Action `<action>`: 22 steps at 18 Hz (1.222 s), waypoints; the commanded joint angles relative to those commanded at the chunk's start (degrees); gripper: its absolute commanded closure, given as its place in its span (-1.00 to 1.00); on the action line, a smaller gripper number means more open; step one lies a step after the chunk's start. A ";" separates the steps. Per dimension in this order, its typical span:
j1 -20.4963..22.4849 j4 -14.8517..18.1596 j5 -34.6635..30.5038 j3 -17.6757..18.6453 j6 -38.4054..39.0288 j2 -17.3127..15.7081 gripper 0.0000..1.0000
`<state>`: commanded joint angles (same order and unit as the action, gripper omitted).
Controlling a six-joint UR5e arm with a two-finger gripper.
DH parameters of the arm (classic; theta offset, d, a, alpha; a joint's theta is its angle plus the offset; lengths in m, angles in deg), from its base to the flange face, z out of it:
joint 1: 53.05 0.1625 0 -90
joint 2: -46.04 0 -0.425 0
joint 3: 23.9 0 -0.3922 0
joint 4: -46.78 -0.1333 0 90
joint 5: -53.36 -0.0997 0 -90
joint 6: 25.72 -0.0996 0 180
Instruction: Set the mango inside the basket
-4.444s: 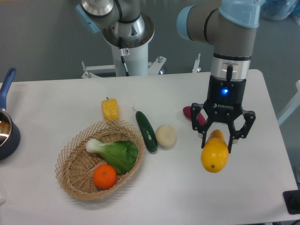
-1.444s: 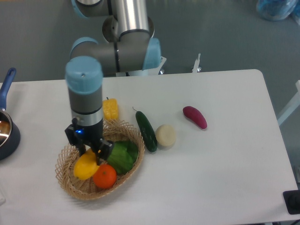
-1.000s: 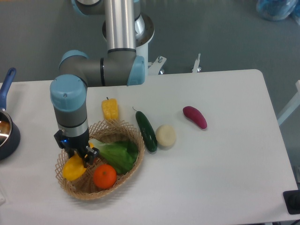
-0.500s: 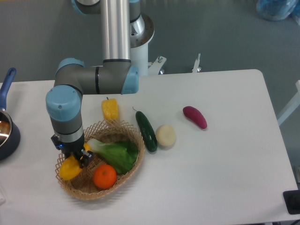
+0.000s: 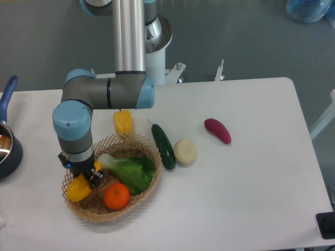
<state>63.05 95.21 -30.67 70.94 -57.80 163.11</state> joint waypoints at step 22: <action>27.85 17.03 -9.15 -6.95 -45.58 -20.30 -1.00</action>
<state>90.90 112.24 -39.82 63.99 -103.38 142.81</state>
